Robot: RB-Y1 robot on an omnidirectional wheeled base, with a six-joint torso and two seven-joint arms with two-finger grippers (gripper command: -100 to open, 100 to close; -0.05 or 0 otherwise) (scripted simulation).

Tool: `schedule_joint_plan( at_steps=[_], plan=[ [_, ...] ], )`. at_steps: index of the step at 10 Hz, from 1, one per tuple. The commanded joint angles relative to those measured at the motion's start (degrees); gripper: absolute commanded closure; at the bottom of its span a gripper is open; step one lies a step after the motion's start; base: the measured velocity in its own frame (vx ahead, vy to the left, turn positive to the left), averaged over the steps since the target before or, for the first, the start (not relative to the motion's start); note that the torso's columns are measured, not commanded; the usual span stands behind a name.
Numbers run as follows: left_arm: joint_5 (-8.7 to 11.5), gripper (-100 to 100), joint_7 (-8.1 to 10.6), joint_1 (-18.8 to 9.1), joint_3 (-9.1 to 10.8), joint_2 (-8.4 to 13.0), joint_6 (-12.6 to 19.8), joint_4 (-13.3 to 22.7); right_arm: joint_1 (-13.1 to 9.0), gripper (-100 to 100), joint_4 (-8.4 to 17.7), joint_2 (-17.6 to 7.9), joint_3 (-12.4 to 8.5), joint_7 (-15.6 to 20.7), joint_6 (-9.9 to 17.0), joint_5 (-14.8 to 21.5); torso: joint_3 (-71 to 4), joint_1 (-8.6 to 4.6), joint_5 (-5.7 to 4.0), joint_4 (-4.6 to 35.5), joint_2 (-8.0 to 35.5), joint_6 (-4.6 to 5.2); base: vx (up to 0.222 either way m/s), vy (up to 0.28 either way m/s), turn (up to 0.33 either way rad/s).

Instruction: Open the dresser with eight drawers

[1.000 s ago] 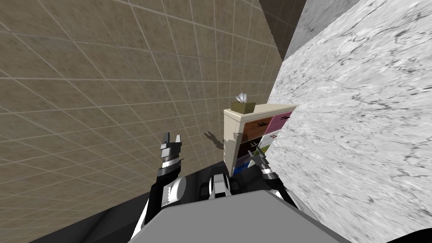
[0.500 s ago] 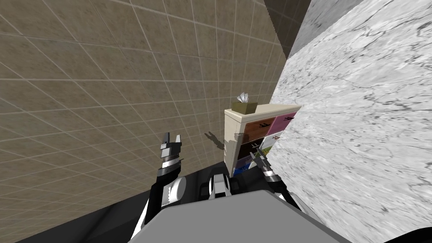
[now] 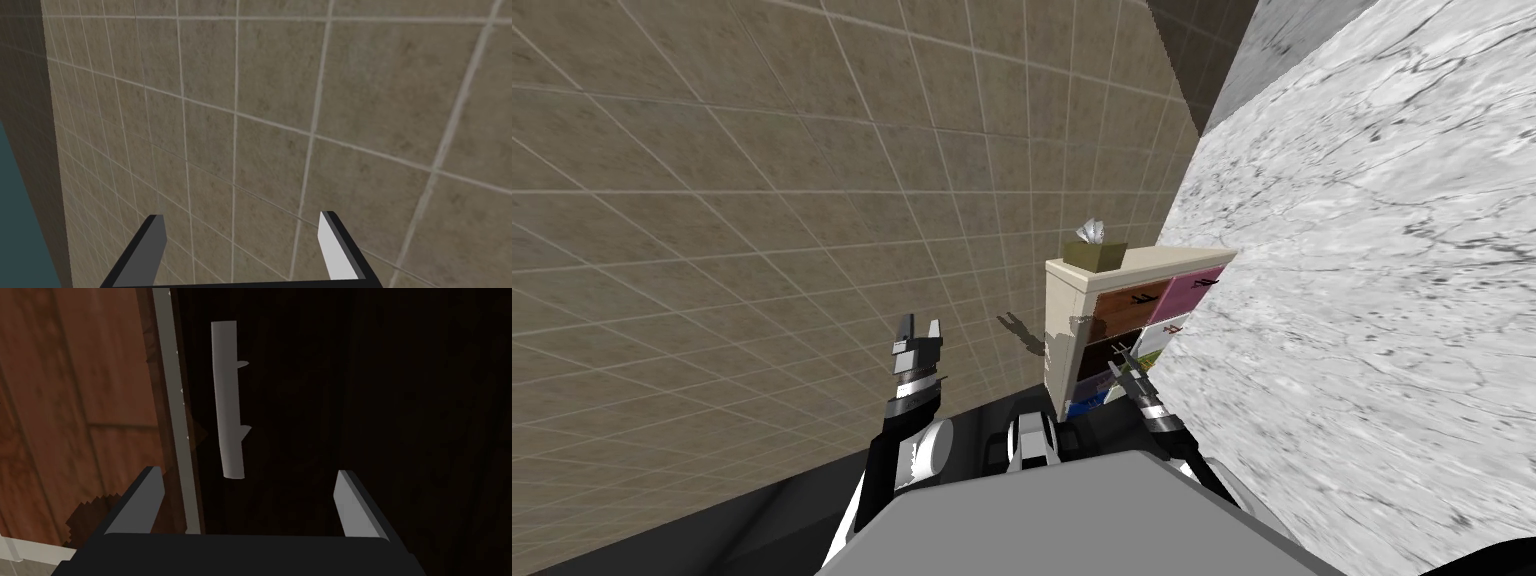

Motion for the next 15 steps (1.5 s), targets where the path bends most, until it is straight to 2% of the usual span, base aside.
schedule_joint_plan(
  at_steps=[1, 2, 6, 7, 8, 10, 11, 14, 15],
  plan=[
    [0.00, 0, 0.00, 0.00, 0.00, 0.00, 0.00, 0.00, -0.15, 100, 1.40, 0.66, 0.44, 0.66, -1.11, 0.09, 0.06, -0.09, -0.03, 0.01, 0.11, 0.01, -0.014, -0.012, 0.015],
    [0.00, 0, 0.00, -0.01, 0.00, 0.00, 0.00, 0.00, -0.31, 100, 0.85, 0.34, 0.22, 0.22, -0.30, 0.05, 0.11, -0.21, -0.07, 0.04, 0.18, 0.00, -0.008, -0.007, 0.005],
    [0.00, 0, 0.00, -0.03, 0.00, 0.00, 0.01, 0.01, 0.67, 100, 0.36, -1.84, -1.02, -1.73, -0.71, -0.75, 0.24, -0.08, -0.03, 0.10, 0.37, 0.01, -0.177, 0.012, 0.002],
    [0.00, 0, 0.00, -0.03, 0.00, 0.00, 0.01, 0.01, 0.56, 100, 0.33, -1.50, -0.83, -1.38, -0.61, -0.63, 0.14, -0.08, -0.03, 0.06, 0.22, 0.01, -0.101, 0.011, -0.006],
    [0.00, 0, 0.00, -0.02, 0.00, 0.00, 0.01, 0.01, 0.24, -100, -0.12, -3.19, -0.25, -1.98, -0.07, 0.27, -0.12, -0.14, -0.05, -0.06, -0.24, -0.01, 0.056, -0.039, 0.197],
    [0.00, 0, 0.00, 0.01, 0.01, 0.01, 0.00, 0.00, -0.19, -100, -0.61, -5.04, 0.44, -2.54, 0.50, 1.32, -0.43, -0.31, -0.10, -0.21, -0.68, -0.02, 0.173, -0.073, 0.191],
    [0.00, 0, 0.00, 0.03, 0.01, 0.02, -0.01, -0.01, 0.08, -100, -0.58, -4.46, 0.19, -2.34, 0.32, 0.95, -0.30, -0.27, -0.08, -0.15, -0.45, 0.01, 0.100, -0.046, 0.029],
    [0.00, 0, 0.00, -0.02, 0.00, 0.00, 0.00, 0.00, -5.84, -100, 2.63, -2.18, -4.23, -5.64, 2.60, 6.65, 0.49, 0.00, 0.00, 0.21, 0.77, 0.01, -0.083, -0.012, 0.107],
    [0.00, 0, 0.00, -0.03, 0.00, 0.00, 0.01, 0.01, -5.84, -100, 2.63, -2.18, -4.23, -5.64, 2.60, 7.13, 0.35, -0.08, -0.02, 0.16, 0.55, 0.03, -0.098, -0.002, 0.024]
  ],
)
